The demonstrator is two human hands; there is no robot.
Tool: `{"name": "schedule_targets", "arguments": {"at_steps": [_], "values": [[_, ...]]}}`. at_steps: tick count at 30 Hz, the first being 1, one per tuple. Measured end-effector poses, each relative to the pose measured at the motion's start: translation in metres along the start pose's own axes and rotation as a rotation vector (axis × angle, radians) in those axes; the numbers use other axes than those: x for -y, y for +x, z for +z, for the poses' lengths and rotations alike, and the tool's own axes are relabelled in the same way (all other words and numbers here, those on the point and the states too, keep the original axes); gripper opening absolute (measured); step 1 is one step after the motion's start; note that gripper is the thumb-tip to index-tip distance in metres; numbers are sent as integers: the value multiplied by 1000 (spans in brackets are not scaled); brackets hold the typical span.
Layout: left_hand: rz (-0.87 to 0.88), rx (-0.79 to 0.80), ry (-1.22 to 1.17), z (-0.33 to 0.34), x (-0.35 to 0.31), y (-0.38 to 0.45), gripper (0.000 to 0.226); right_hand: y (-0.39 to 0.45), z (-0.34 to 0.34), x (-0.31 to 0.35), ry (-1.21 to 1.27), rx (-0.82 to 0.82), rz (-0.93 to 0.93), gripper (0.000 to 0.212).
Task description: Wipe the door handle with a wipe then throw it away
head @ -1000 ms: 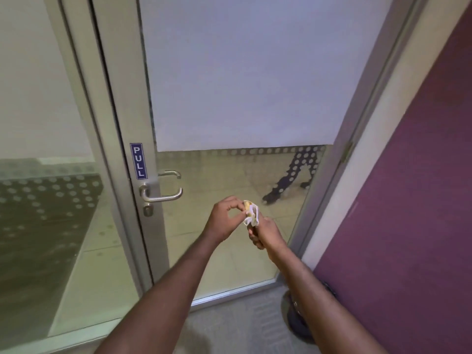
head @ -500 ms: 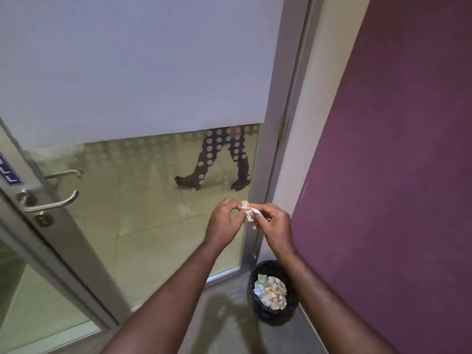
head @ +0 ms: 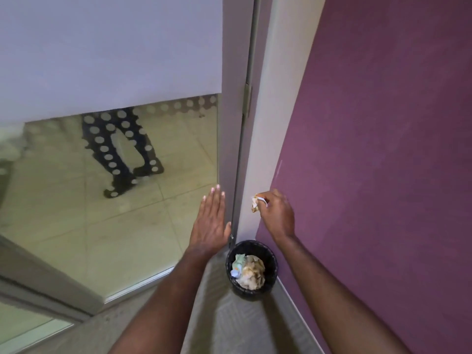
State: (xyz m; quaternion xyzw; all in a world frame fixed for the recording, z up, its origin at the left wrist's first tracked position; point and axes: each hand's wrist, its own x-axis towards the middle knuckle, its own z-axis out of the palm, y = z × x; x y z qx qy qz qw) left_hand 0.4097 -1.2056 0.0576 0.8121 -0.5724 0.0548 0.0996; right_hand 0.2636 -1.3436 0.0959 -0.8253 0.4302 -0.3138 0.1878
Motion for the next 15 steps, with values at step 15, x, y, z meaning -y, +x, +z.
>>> {"name": "schedule_targets", "arguments": {"at_steps": [15], "values": [[-68, 84, -12, 77, 15, 20, 89, 24, 60, -64, -235, 227, 153, 31]]}}
